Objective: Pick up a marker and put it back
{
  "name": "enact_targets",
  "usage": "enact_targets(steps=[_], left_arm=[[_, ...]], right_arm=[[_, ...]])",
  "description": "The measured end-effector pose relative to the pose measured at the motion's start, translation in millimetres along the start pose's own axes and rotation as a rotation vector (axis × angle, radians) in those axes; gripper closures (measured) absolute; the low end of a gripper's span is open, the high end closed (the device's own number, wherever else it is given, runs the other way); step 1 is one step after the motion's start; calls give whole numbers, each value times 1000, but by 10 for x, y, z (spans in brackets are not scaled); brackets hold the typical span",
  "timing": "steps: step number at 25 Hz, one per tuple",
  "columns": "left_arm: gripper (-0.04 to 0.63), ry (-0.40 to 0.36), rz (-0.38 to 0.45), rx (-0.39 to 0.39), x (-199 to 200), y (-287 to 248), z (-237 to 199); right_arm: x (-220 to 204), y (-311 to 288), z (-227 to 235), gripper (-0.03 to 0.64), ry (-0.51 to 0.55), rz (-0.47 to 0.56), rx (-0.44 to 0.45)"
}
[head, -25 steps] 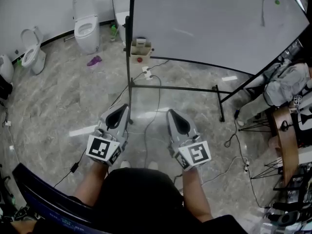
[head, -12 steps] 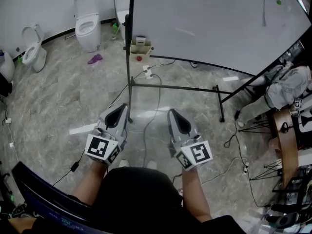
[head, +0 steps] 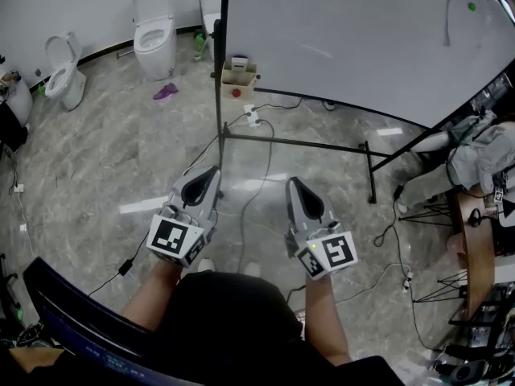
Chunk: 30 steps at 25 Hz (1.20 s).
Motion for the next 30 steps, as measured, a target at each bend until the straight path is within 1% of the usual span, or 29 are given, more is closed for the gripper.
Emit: enact_targets(steps=[5, 9, 14, 21, 24, 26, 30], left_arm=[[592, -2, 11, 3, -52, -18, 53], [592, 2, -3, 32, -38, -67, 79], [592, 6, 10, 23, -18, -129, 157], [592, 8, -4, 55, -54, -184, 174], [592, 10, -22, 72, -78, -194, 189], [592, 6, -26, 75, -88, -208, 228], [592, 5, -9, 68, -96, -275, 338]], right_arm=[[7, 26, 51, 607, -5, 8, 15], [-7, 24, 119, 609, -6, -3, 27], [3, 33, 195, 607, 7, -10, 40], [-2, 0, 293, 607, 9, -18, 62], [-11, 7, 325, 607, 10, -25, 71], [-24, 32, 359, 607, 6, -28, 75], [-58, 90, 454, 607, 0, -34, 83]])
Point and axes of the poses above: the fingertips, and each gripper's own axes: y backward along the fingers, z to its right, x out of its top, the point moved 4 cm from there along y, backward along the fingers
